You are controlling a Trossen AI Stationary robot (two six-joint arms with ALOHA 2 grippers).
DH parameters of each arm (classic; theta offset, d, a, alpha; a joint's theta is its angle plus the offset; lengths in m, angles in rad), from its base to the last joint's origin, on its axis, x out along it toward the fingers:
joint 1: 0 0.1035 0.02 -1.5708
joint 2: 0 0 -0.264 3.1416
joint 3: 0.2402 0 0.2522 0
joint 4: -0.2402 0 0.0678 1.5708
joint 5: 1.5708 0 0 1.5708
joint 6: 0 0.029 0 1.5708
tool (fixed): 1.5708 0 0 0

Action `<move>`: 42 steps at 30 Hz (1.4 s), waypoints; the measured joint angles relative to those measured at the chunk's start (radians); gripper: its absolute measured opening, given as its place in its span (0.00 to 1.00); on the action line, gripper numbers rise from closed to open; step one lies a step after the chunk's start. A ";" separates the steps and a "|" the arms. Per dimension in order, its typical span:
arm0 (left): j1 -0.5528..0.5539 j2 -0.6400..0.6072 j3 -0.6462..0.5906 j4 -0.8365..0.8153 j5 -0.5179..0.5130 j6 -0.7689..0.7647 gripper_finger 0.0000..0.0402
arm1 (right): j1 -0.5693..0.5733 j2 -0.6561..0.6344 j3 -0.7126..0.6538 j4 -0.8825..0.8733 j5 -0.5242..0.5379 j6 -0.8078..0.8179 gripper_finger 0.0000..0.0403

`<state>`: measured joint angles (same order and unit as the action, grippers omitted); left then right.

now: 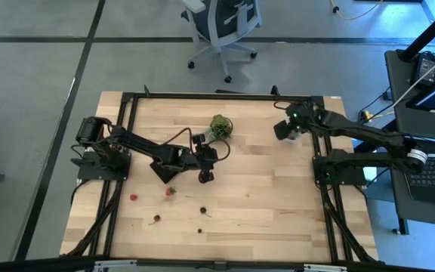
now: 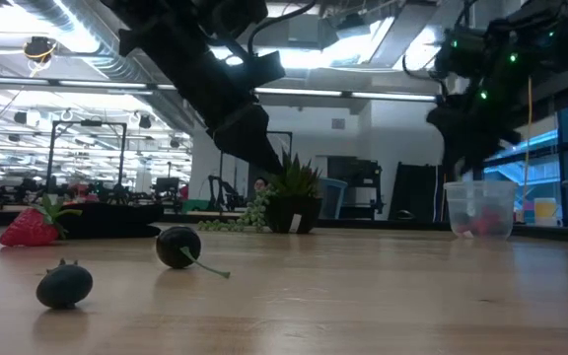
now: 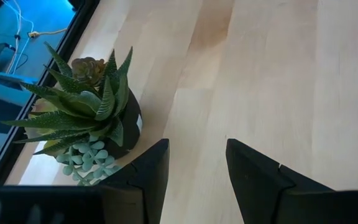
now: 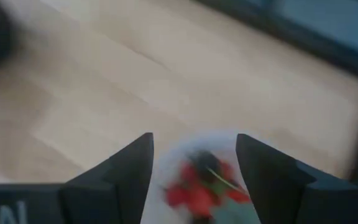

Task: Pick and placing Produce into tupperware
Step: Put the black cherry into the bin

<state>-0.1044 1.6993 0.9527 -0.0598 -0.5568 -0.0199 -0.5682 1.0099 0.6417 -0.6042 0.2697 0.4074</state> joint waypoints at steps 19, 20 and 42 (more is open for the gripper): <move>-0.110 0.000 0.000 0.001 0.725 0.072 0.38 | 0.409 0.021 0.005 0.484 -0.185 -0.210 0.57; -0.121 0.000 0.000 0.001 0.745 0.062 0.38 | 0.415 0.033 0.005 0.484 -0.185 -0.208 0.57; -0.183 0.000 0.000 -0.036 0.685 -0.076 0.46 | 0.429 0.258 0.005 0.590 -0.184 -0.178 0.57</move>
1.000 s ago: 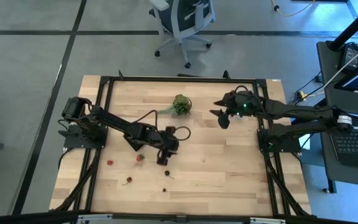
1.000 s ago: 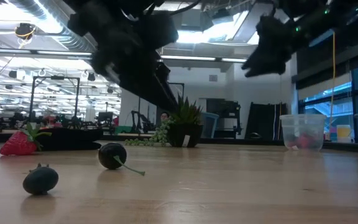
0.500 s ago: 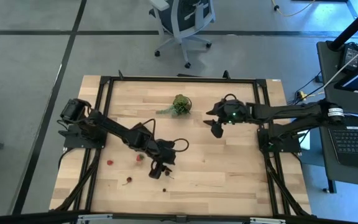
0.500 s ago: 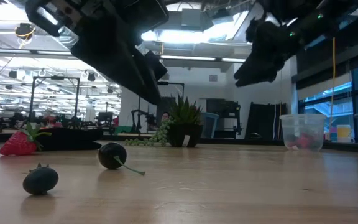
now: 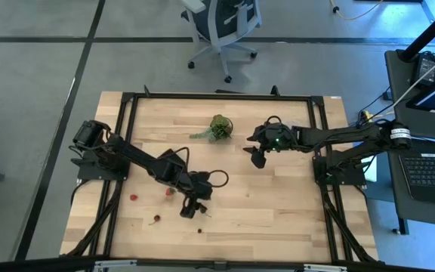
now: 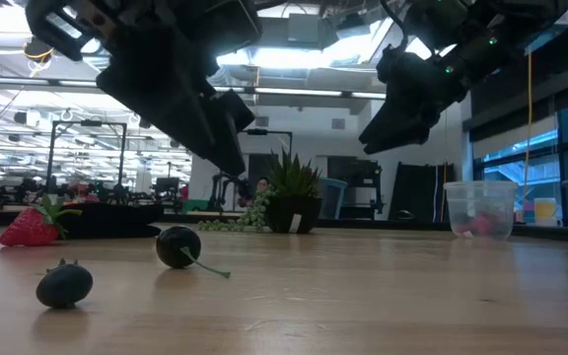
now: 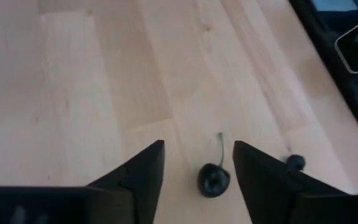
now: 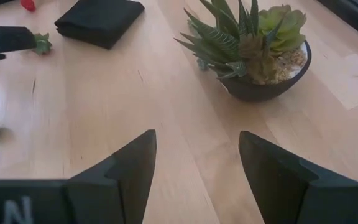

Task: Pick and placing Produce into tupperware
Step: Put the black cherry into the bin

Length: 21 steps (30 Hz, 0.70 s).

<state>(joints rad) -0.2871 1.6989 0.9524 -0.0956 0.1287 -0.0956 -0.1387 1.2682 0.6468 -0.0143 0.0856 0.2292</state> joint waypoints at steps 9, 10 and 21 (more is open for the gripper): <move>-0.004 0.000 0.000 -0.009 -0.008 -0.026 0.65 | 0.000 0.000 0.000 0.003 0.000 -0.005 0.57; -0.004 0.000 0.000 -0.009 -0.008 -0.030 0.65 | 0.000 0.000 0.000 0.003 0.000 -0.005 0.57; -0.055 0.076 -0.001 -0.012 -0.060 0.072 0.66 | 0.000 0.000 0.000 0.002 0.001 -0.028 0.57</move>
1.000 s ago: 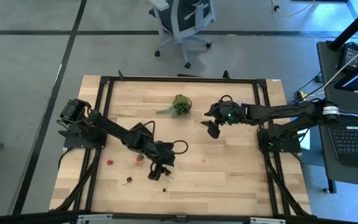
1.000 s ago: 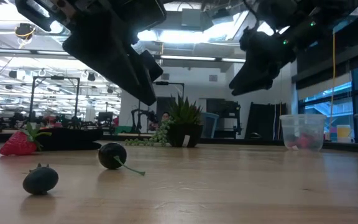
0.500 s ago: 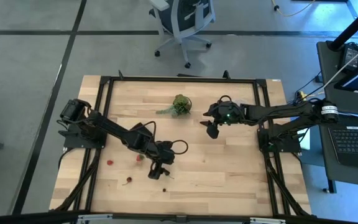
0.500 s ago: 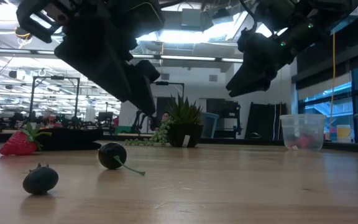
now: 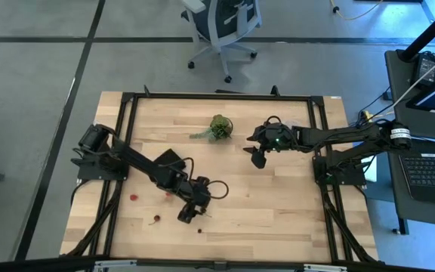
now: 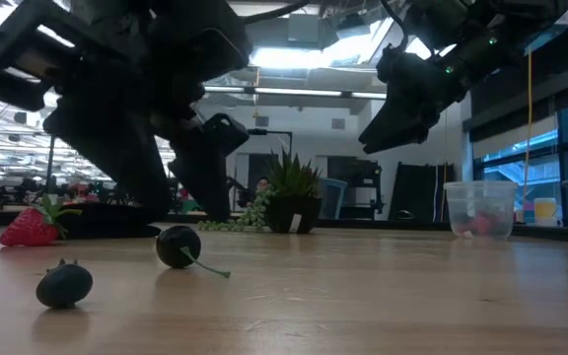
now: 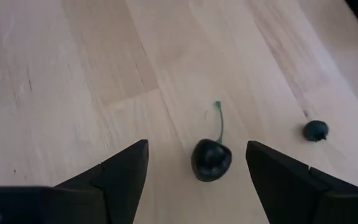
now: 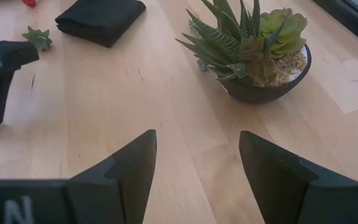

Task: Pick and placing Produce into tupperware
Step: Put the black cherry into the bin

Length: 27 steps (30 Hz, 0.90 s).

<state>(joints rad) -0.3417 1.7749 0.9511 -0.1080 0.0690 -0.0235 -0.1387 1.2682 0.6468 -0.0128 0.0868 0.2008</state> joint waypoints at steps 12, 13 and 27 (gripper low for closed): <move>-0.021 0.064 0.003 0.049 -0.028 -0.025 0.63 | 0.000 0.000 0.000 -0.003 0.000 0.000 0.57; -0.021 0.073 0.002 0.043 -0.028 -0.026 0.62 | 0.000 0.000 0.000 -0.004 0.000 0.000 0.57; -0.020 0.088 0.002 0.056 -0.039 -0.027 0.38 | 0.000 0.000 0.000 -0.007 -0.001 0.000 0.57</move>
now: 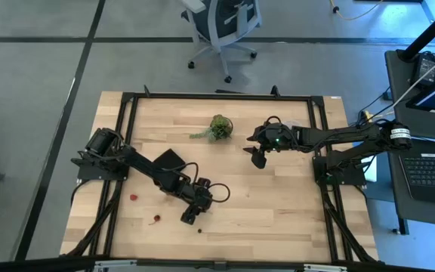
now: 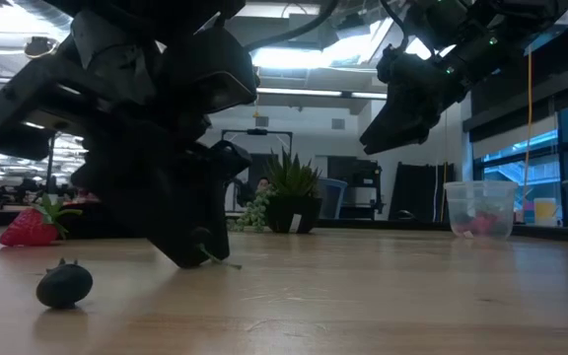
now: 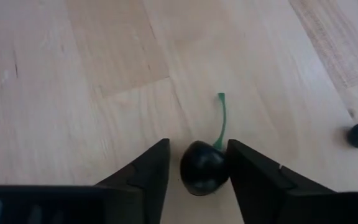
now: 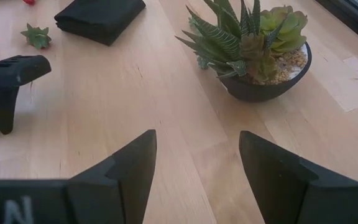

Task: Pick and placing Produce into tupperware
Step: Put the black cherry into the bin

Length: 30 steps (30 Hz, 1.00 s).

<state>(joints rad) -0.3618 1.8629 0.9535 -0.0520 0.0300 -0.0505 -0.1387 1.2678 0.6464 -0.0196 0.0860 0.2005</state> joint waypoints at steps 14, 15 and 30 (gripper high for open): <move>0.005 -0.036 -0.004 -0.040 -0.061 0.016 0.28 | 0.019 0.000 0.000 0.002 -0.014 0.063 0.57; 0.010 -0.045 -0.004 -0.039 -0.082 0.026 0.28 | 0.028 0.000 0.000 0.005 -0.032 0.060 0.57; 0.102 -0.125 -0.002 0.093 -0.500 0.333 0.29 | 0.130 -0.001 0.000 0.138 -0.108 0.310 0.57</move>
<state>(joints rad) -0.2596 1.7382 0.9516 0.0408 -0.4702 0.2826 -0.0086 1.2671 0.6460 0.1184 -0.0223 0.5104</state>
